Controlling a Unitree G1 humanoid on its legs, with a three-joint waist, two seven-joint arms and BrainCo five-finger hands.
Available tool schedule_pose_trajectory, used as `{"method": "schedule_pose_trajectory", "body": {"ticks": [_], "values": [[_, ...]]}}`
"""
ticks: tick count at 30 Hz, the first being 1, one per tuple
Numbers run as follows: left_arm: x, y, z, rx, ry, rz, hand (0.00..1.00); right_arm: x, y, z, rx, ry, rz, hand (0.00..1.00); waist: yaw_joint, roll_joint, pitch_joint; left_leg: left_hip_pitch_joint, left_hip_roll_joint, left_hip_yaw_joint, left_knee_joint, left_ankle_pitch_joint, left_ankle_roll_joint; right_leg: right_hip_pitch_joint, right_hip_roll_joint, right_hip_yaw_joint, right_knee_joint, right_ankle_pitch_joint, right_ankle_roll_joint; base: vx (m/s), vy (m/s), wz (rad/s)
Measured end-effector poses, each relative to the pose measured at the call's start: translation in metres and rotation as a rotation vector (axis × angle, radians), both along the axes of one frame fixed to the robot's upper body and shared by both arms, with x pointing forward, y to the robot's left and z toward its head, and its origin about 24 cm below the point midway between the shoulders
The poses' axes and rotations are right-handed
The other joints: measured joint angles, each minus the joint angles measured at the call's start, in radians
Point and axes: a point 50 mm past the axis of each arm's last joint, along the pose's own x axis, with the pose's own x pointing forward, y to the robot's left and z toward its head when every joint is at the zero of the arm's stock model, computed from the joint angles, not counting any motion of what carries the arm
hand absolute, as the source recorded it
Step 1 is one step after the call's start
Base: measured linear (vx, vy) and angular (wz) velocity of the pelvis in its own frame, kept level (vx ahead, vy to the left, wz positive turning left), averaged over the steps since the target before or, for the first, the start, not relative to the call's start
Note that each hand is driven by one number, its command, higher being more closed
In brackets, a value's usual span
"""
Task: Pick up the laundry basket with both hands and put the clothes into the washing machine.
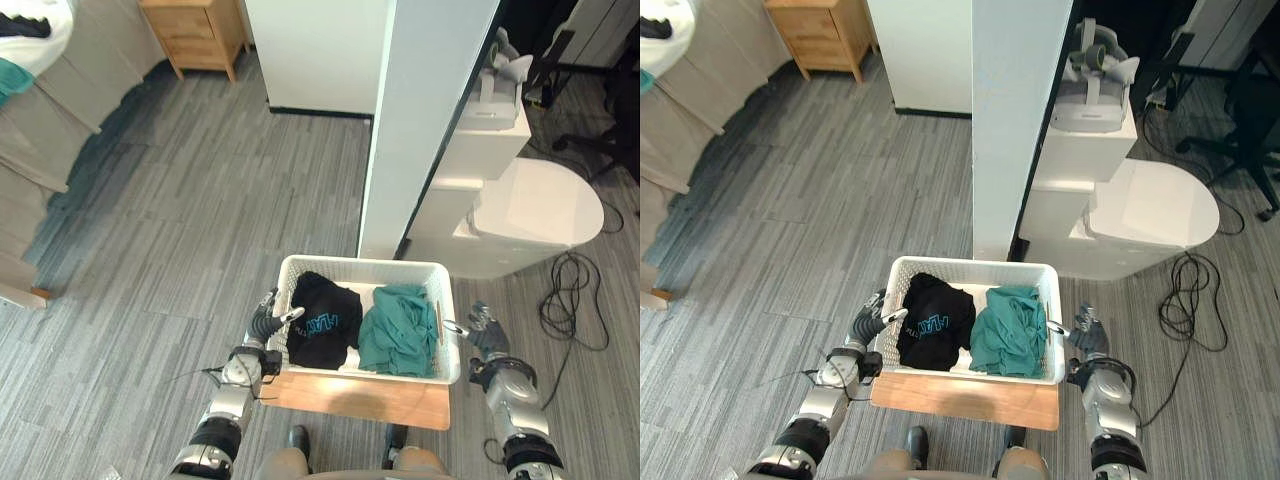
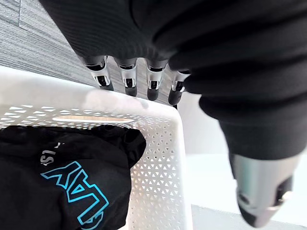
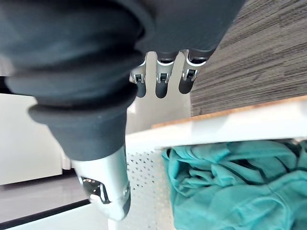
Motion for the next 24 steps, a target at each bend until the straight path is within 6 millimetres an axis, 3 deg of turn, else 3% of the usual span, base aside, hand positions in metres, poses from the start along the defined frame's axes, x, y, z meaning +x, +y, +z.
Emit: {"method": "schedule_pose_trajectory", "body": {"ticks": [4,7,12,24], "values": [[0.019,-0.007,0.007,0.046,-0.001,-0.041,0.0,0.023,0.007,0.005,-0.018,0.018,0.039,0.0,-0.002,0.005,0.068,-0.006,-0.019,0.008,0.009,0.01,0.005,-0.02,-0.023,0.01,0.029,0.006,0.008,-0.03,0.035,-0.04],[0.042,-0.013,0.025,0.064,-0.052,-0.056,0.0,0.043,0.004,0.018,-0.046,0.004,0.042,0.0,-0.003,0.002,0.118,-0.032,-0.029,0.009,0.013,0.017,0.015,-0.055,-0.034,0.013,0.047,0.015,0.008,-0.08,0.034,-0.03],[0.062,-0.009,0.043,0.111,-0.079,-0.041,0.0,0.065,0.009,0.033,-0.04,-0.022,0.055,0.0,-0.006,-0.006,0.189,-0.055,-0.03,0.016,0.013,0.031,0.024,-0.084,-0.035,0.017,0.052,0.034,0.005,-0.1,-0.006,-0.04],[0.089,-0.001,0.076,0.284,-0.153,-0.042,0.0,0.092,0.016,0.057,-0.079,-0.059,0.112,0.0,-0.006,-0.012,0.232,-0.113,-0.029,0.014,-0.006,0.076,0.036,-0.159,-0.033,0.036,0.066,0.051,-0.013,-0.1,-0.019,-0.01]]}}
